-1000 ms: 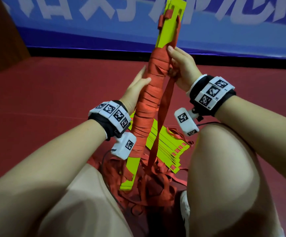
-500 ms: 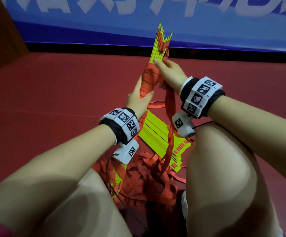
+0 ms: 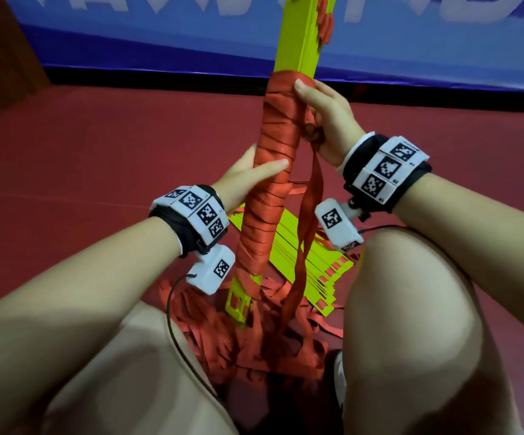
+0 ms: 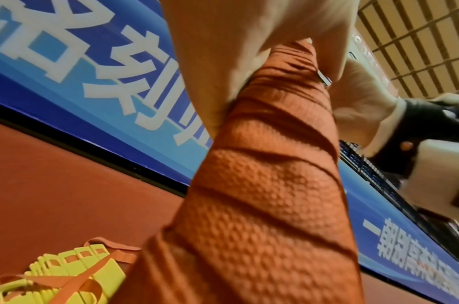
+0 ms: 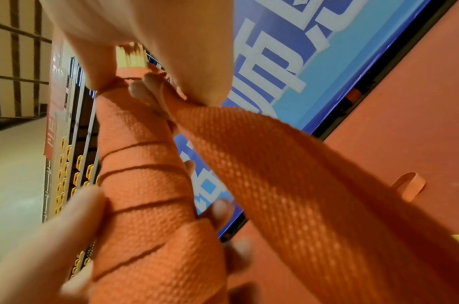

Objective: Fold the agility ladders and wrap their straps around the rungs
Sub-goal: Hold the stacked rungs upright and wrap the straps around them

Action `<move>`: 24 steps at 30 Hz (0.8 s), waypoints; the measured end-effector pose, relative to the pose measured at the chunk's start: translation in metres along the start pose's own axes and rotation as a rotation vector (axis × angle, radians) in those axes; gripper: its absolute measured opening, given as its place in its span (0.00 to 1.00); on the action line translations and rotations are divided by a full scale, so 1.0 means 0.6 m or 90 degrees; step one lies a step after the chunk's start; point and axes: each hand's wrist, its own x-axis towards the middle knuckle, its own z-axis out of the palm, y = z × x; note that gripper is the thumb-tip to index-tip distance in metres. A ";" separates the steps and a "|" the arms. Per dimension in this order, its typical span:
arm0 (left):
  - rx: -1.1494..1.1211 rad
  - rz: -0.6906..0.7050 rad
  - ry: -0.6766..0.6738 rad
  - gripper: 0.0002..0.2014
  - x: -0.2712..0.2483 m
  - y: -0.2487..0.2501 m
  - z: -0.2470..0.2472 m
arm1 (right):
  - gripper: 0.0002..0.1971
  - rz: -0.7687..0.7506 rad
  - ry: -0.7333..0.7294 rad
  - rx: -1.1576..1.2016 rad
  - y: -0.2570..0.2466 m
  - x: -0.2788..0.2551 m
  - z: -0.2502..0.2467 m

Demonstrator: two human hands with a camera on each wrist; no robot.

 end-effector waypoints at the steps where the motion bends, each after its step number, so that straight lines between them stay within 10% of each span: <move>1: -0.010 0.008 0.010 0.17 0.001 -0.003 -0.001 | 0.03 0.000 -0.007 0.003 -0.003 0.000 0.001; 17: 0.445 0.128 0.172 0.36 0.043 -0.010 0.064 | 0.18 -0.005 0.173 -0.328 -0.019 -0.005 -0.038; 24: 0.427 0.089 0.015 0.32 0.057 -0.005 0.110 | 0.13 0.061 0.231 -0.302 -0.026 -0.043 -0.068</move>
